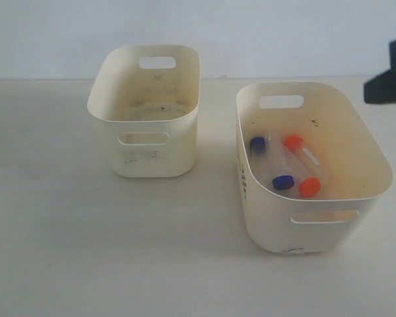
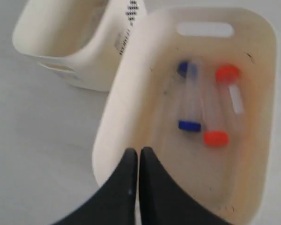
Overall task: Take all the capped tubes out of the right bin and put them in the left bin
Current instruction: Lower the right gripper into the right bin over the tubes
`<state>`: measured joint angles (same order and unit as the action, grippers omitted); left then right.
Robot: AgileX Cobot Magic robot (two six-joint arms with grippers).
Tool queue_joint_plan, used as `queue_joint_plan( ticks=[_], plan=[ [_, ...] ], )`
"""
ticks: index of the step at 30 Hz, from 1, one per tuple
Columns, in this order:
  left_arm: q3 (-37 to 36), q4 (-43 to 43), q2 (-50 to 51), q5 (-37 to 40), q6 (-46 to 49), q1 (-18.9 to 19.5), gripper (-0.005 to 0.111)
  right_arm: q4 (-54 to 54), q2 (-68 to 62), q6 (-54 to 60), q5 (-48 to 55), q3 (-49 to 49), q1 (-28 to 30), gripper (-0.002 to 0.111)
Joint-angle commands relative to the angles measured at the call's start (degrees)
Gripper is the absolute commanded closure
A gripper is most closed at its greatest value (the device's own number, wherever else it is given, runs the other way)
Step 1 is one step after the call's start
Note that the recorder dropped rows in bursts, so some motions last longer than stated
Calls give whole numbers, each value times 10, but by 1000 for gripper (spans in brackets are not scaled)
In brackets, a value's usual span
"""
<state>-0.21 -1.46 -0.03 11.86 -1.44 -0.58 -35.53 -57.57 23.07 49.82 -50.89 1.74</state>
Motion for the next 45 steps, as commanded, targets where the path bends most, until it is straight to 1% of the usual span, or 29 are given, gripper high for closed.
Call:
queue_joint_plan(
  ticks=[1,2,3,4,5,7,10,12,13,19,24,28,29,31,35,36,45],
  plan=[
    [2,4,0,-3,-5,0,102,29,-116,-16,-42,-84,-74,107],
    [2,4,0,-3,-5,0,102,73,-160,-56,-27,-117,-99,107],
    [2,4,0,-3,-5,0,102,113,-193,-91,-15,-138,-111,106],
    [2,4,0,-3,-5,0,102,171,-240,-141,-9,-164,-125,103],
    [2,4,0,-3,-5,0,102,192,-264,-158,-7,-179,-127,99],
    [2,4,0,-3,-5,0,102,197,-305,-175,-2,-208,-127,88],
    [2,4,0,-3,-5,0,102,196,-362,-213,14,-247,-127,64],
    [2,4,0,-3,-5,0,102,196,-392,-235,20,-262,-127,54],
    [2,4,0,-3,-5,0,102,196,-406,-238,20,-268,-127,51],
    [2,4,0,-3,-5,0,102,231,-472,-270,19,-275,-127,52],
    [2,4,0,-3,-5,0,102,232,-505,-281,0,-275,-127,51],
    [2,4,0,-3,-5,0,102,232,-520,-281,-32,-275,-127,37],
    [2,4,0,-3,-5,0,102,232,-522,-281,-41,-275,-127,36],
    [2,4,0,-3,-5,0,102,232,-527,-281,-52,-275,-127,38],
    [2,4,0,-3,-5,0,102,234,-545,-281,-62,-275,-127,48],
    [2,4,0,-3,-5,0,102,234,-549,-281,-67,-275,-127,49],
    [2,4,0,-3,-5,0,102,234,-580,-281,-90,-275,-132,49]
  ],
)
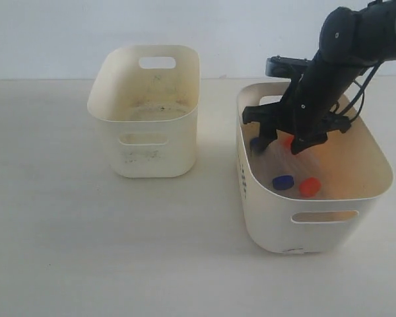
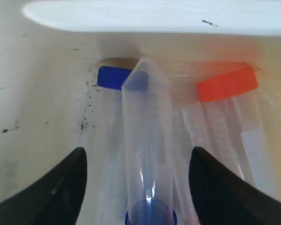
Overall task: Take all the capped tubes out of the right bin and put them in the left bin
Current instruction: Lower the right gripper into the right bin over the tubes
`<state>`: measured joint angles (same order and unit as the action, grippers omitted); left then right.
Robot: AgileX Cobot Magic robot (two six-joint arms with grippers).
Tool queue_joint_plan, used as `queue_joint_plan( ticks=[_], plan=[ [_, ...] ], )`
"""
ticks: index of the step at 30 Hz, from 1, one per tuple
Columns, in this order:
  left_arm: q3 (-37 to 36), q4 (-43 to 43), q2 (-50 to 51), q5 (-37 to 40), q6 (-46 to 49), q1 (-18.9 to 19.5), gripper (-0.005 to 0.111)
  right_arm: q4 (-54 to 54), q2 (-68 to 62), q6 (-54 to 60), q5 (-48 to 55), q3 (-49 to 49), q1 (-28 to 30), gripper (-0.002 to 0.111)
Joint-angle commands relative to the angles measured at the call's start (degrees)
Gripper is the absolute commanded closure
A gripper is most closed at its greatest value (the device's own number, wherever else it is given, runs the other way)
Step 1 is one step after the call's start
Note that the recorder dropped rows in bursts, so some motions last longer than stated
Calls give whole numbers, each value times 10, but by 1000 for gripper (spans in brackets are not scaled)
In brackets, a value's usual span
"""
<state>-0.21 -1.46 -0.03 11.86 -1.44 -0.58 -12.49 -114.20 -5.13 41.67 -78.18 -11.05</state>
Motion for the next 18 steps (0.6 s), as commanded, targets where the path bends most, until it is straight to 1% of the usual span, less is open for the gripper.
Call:
queue_joint_plan(
  ticks=[1,8,10,12,15,16,17,18],
  plan=[
    [2,4,0,-3,-5,0,102,4,-19,1,-10,-2,-4,49],
    [2,4,0,-3,-5,0,102,4,-41,1,-15,-2,-5,49],
    [2,4,0,-3,-5,0,102,8,-42,1,-15,-2,-5,52],
    [2,4,0,-3,-5,0,102,12,-42,1,-7,-2,-5,66],
    [2,4,0,-3,-5,0,102,15,-42,1,4,-2,-5,94],
    [2,4,0,-3,-5,0,102,15,-42,1,5,-2,-5,102],
    [2,4,0,-3,-5,0,102,15,-42,1,8,-2,-5,108],
    [2,4,0,-3,-5,0,102,14,-41,0,10,-2,-5,108]
  ],
)
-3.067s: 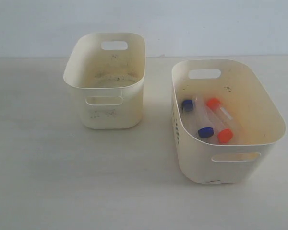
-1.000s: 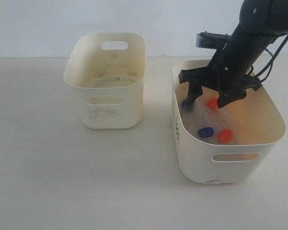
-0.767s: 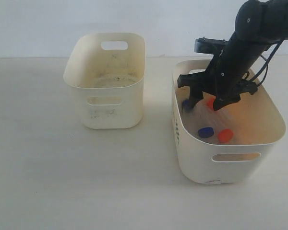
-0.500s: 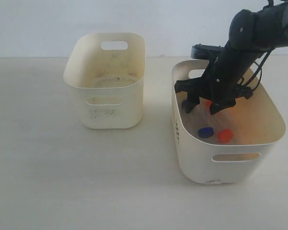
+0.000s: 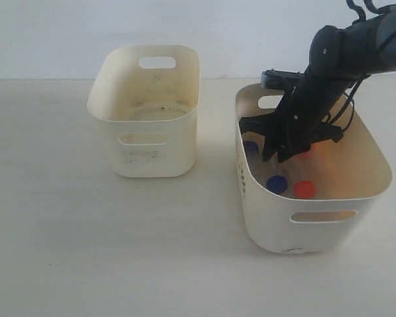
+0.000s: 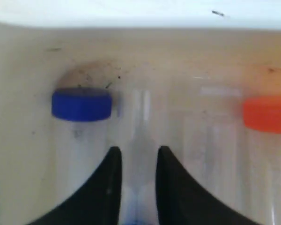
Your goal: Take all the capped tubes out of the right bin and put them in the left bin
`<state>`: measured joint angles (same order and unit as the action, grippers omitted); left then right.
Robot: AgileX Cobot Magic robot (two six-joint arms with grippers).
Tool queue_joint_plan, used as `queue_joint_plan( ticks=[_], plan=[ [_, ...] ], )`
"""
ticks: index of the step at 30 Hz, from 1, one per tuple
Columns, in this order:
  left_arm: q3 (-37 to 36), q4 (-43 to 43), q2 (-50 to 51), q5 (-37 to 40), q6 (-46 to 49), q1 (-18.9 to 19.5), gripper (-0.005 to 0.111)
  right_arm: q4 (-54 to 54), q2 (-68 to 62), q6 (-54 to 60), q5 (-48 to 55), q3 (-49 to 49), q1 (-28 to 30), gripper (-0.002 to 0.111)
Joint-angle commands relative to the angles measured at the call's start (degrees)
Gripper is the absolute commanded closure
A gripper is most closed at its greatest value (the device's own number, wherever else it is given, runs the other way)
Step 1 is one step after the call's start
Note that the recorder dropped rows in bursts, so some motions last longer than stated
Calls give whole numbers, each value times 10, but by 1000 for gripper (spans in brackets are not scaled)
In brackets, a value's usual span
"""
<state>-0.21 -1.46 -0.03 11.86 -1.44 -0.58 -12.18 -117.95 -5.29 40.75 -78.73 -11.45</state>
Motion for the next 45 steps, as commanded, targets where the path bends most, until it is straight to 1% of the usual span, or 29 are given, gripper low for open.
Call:
queue_joint_plan(
  ticks=[1,8,12,13,15,18,19,20,22,26,27,38,40,43,44,45],
  plan=[
    [2,4,0,-3,-5,0,102,11,-3,1,20,3,-1,108],
    [2,4,0,-3,-5,0,102,12,31,1,19,3,-1,108],
    [2,4,0,-3,-5,0,102,35,51,0,17,3,-4,107],
    [2,4,0,-3,-5,0,102,42,53,0,18,3,-4,104],
    [2,4,0,-3,-5,0,102,50,53,0,24,3,-6,92],
    [2,4,0,-3,-5,0,102,57,53,-11,29,3,-6,63],
    [2,4,0,-3,-5,0,102,67,53,-24,31,3,-6,56],
    [2,4,0,-3,-5,0,102,80,53,-37,36,3,-6,53],
    [2,4,0,-3,-5,0,102,104,53,-55,44,3,-6,56],
    [2,4,0,-3,-5,0,102,122,53,-64,51,3,-6,68],
    [2,4,0,-3,-5,0,102,122,53,-64,52,3,-6,70],
    [2,4,0,-3,-5,0,102,127,53,-77,56,3,-6,70],
    [2,4,0,-3,-5,0,102,122,53,-77,56,3,-6,67],
    [2,4,0,-3,-5,0,102,107,53,-77,52,3,-6,54],
    [2,4,0,-3,-5,0,102,100,53,-77,51,3,-6,46],
    [2,4,0,-3,-5,0,102,92,53,-77,51,3,-6,45]
  ],
)
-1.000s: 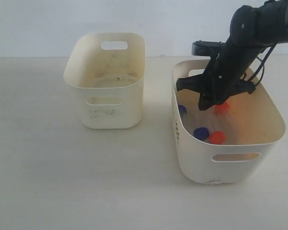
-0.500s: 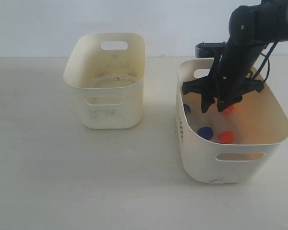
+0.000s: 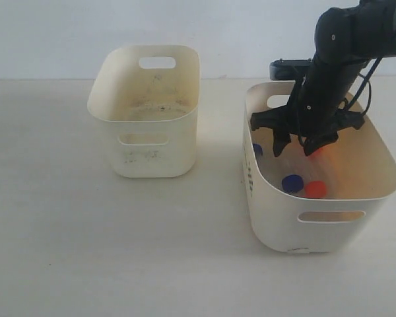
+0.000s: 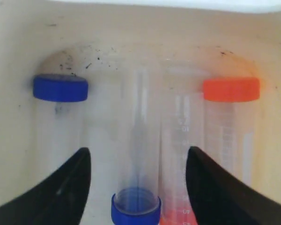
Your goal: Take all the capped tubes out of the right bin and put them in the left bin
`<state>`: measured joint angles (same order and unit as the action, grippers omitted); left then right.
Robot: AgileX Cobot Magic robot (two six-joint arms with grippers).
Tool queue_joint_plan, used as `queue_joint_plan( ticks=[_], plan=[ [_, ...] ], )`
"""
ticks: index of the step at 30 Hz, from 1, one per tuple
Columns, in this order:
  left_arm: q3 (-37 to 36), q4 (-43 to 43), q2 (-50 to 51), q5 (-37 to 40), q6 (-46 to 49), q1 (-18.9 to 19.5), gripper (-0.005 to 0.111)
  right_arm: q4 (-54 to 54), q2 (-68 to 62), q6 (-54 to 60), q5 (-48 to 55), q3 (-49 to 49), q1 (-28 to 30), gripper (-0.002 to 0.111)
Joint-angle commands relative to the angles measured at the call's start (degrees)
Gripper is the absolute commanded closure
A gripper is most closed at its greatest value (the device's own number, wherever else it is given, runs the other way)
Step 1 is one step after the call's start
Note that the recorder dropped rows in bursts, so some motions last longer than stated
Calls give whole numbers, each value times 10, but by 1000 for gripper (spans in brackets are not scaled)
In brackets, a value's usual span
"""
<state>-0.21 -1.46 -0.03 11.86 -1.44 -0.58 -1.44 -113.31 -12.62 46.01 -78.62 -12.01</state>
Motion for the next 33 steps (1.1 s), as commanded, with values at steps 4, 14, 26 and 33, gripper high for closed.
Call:
queue_joint_plan(
  ticks=[4,14,26,33],
  plan=[
    [2,4,0,-3,-5,0,102,-19,6,-3,-5,2,0,55],
    [2,4,0,-3,-5,0,102,-69,9,-2,-28,2,-17,58],
    [2,4,0,-3,-5,0,102,-68,9,1,-30,2,-18,58],
    [2,4,0,-3,-5,0,102,-72,9,0,-28,2,-18,58]
  ],
)
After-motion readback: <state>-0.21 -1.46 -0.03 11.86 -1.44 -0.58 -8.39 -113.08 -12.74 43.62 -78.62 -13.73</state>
